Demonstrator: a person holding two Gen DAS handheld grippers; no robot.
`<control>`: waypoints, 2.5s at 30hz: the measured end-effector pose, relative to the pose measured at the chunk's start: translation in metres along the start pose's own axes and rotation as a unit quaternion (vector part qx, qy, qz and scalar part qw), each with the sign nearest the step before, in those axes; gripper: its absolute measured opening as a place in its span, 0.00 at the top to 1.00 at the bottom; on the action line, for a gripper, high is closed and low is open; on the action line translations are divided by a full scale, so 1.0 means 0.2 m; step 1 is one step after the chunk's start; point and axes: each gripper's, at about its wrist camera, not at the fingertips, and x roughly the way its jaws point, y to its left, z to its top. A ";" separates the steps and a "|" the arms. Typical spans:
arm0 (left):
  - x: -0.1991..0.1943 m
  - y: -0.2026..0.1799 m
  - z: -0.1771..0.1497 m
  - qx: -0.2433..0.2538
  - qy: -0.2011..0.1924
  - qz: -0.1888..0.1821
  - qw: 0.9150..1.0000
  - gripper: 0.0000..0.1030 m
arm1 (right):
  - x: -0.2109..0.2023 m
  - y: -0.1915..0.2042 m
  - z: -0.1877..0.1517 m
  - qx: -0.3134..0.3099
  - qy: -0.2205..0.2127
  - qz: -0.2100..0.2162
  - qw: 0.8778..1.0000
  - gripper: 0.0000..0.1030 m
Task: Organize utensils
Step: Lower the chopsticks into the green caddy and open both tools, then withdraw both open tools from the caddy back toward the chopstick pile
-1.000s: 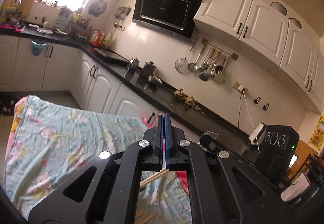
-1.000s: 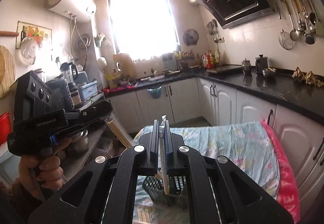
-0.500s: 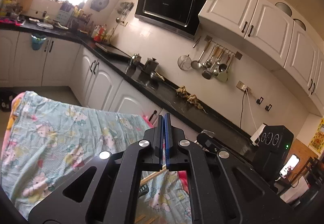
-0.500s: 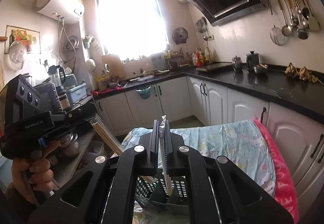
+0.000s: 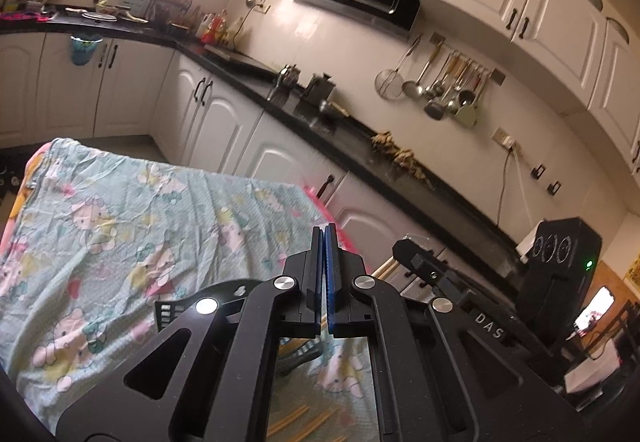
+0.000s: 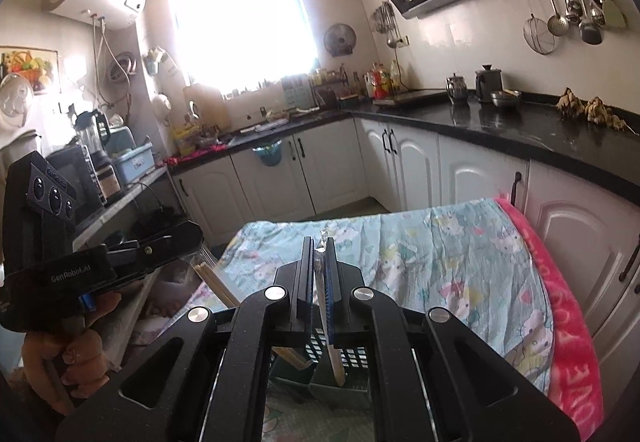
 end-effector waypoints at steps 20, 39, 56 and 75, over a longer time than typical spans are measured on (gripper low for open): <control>0.01 0.15 -0.08 -0.006 0.004 0.080 0.997 0.54 | 0.03 -0.06 -0.12 0.005 0.011 -0.040 0.999 0.54; -0.33 0.17 -0.07 -0.014 -0.067 0.130 0.989 0.11 | -0.14 -0.01 -0.15 -0.023 -0.016 -0.056 0.998 0.32; -0.44 0.18 -0.27 -0.020 -0.058 0.142 0.988 0.10 | -0.22 0.06 -0.26 -0.034 -0.003 -0.045 0.998 0.30; -0.41 0.22 -0.58 -0.015 0.001 0.157 0.988 0.10 | -0.21 0.11 -0.49 -0.048 0.041 -0.042 0.997 0.30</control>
